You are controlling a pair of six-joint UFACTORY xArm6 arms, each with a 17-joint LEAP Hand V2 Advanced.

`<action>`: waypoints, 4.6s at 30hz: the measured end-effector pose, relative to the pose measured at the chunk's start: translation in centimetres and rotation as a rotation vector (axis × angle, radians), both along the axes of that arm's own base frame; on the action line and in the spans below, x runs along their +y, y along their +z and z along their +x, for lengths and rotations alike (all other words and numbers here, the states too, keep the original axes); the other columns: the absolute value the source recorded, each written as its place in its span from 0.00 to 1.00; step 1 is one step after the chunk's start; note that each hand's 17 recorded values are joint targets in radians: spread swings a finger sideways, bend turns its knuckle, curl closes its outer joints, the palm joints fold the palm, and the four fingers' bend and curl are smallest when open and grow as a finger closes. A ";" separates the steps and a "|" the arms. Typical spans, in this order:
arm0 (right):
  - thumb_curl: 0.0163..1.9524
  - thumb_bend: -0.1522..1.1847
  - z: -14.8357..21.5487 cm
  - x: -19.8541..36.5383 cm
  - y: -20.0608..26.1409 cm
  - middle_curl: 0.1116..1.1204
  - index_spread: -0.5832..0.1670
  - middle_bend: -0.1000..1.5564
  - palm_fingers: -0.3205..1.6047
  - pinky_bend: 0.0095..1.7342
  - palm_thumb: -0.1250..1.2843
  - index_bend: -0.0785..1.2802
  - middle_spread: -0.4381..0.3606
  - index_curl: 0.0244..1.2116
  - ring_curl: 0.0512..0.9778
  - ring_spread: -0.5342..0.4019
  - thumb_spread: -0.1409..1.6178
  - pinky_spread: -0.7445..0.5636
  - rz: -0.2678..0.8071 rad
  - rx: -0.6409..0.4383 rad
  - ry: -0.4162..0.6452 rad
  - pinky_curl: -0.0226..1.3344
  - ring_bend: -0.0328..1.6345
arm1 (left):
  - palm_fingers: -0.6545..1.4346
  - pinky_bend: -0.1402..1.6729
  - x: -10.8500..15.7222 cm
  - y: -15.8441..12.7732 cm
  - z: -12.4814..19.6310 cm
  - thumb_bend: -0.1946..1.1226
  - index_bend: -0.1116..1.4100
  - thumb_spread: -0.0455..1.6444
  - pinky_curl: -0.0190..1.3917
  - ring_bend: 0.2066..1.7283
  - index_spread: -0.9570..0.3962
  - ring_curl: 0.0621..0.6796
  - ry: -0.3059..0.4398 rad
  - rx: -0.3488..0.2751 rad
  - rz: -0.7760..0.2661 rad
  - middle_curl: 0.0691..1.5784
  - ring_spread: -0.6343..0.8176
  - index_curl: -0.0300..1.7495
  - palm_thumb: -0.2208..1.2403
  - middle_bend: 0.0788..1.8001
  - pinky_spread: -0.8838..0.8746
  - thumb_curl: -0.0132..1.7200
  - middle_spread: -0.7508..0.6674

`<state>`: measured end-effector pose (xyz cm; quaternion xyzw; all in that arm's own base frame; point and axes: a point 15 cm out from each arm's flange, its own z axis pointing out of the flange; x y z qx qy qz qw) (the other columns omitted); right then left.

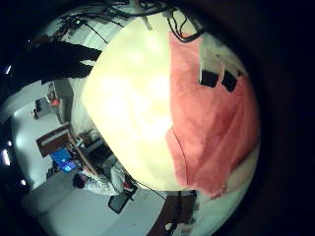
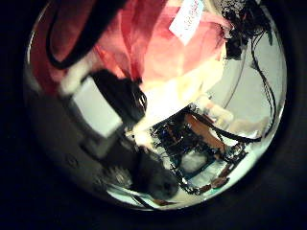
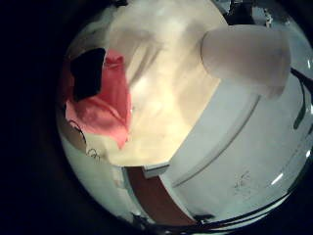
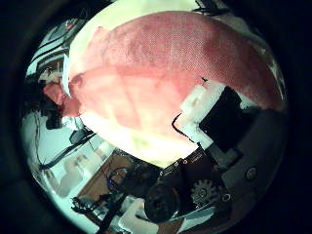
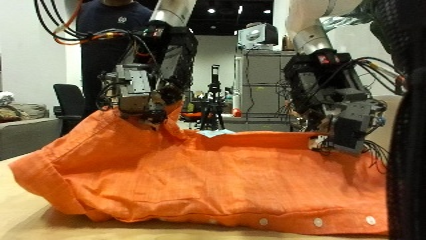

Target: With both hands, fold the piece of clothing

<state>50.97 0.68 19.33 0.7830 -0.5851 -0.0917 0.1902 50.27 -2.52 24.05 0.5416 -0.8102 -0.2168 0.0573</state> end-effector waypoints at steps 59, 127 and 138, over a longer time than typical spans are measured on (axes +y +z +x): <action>0.15 0.10 -16.3 -3.2 8.6 0.22 0.37 0.17 0.25 0.17 0.57 0.18 0.63 0.29 0.22 0.76 0.78 0.86 0.177 -0.061 -0.063 0.29 0.22 | 0.38 0.27 -2.3 5.7 -16.1 0.13 0.20 0.65 0.22 0.13 0.76 0.26 0.155 -0.336 -0.195 0.16 0.77 0.24 0.41 0.06 0.72 0.18 0.72; 0.20 0.10 -9.5 -12.3 -6.0 0.48 0.24 0.52 0.88 0.42 0.75 0.41 0.28 0.40 0.48 0.23 0.60 0.16 0.051 0.049 0.003 0.35 0.56 | 0.42 0.20 0.1 5.3 -17.1 0.13 0.20 0.66 0.23 0.07 0.73 0.24 0.153 -0.293 -0.135 0.15 0.77 0.24 0.43 0.06 0.72 0.17 0.68; 0.23 0.14 -11.7 -17.7 -3.3 0.63 0.34 0.73 0.81 0.63 0.86 0.73 0.33 0.60 0.62 0.29 0.66 0.26 0.060 -0.137 -0.049 0.49 0.72 | 0.42 0.19 3.6 5.9 -16.7 0.13 0.20 0.66 0.23 0.07 0.72 0.24 0.186 -0.300 -0.134 0.15 0.77 0.24 0.41 0.05 0.71 0.17 0.65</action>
